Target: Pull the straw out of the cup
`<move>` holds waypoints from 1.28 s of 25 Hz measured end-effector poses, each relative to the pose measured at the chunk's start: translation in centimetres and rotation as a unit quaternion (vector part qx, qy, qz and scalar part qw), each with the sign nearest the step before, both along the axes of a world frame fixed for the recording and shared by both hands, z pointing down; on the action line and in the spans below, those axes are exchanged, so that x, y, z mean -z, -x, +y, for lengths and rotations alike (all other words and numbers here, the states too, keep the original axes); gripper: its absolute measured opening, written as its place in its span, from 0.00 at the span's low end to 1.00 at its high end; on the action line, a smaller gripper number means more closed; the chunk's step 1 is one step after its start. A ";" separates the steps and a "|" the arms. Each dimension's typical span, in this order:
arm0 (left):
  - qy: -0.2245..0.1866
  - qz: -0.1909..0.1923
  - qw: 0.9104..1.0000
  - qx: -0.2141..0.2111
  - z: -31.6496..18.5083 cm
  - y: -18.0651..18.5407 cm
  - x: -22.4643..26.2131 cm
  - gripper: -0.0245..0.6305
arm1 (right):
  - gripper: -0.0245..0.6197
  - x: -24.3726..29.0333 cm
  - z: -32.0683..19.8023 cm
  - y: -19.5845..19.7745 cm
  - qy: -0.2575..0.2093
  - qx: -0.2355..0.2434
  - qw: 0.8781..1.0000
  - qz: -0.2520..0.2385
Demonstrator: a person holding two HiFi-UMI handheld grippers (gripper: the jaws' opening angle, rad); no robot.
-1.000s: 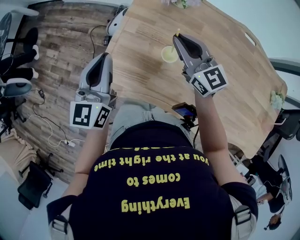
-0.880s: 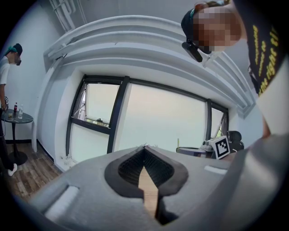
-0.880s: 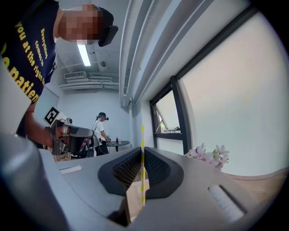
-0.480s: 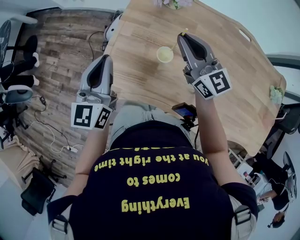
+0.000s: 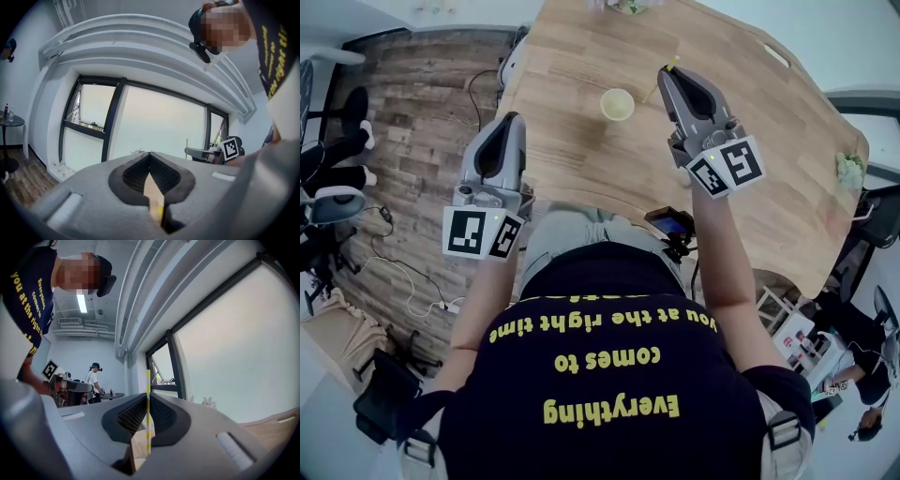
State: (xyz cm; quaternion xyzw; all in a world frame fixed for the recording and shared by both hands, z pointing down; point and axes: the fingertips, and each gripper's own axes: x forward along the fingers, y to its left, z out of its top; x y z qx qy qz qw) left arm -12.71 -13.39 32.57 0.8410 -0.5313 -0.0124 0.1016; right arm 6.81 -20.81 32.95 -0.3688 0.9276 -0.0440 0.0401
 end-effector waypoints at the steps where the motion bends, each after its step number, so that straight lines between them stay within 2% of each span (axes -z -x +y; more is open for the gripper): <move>1: 0.000 0.000 1.000 -0.004 0.0 -0.3 0.0 0.04 | 0.08 0.0 0.1 -0.3 0.001 -0.004 1.000 0.001; 18: 0.004 0.004 0.998 -0.057 -0.4 -3.5 -0.5 0.04 | 0.08 -1.8 2.5 -5.4 0.035 -0.070 0.997 0.008; 28: 0.016 0.003 0.997 -0.076 -0.8 -4.3 -1.5 0.04 | 0.08 -5.1 2.8 -6.3 0.081 -0.089 0.993 0.012; 32: 0.022 0.003 0.997 -0.077 -0.9 -4.3 -2.1 0.04 | 0.08 -7.1 2.8 -6.3 0.121 -0.087 0.989 0.016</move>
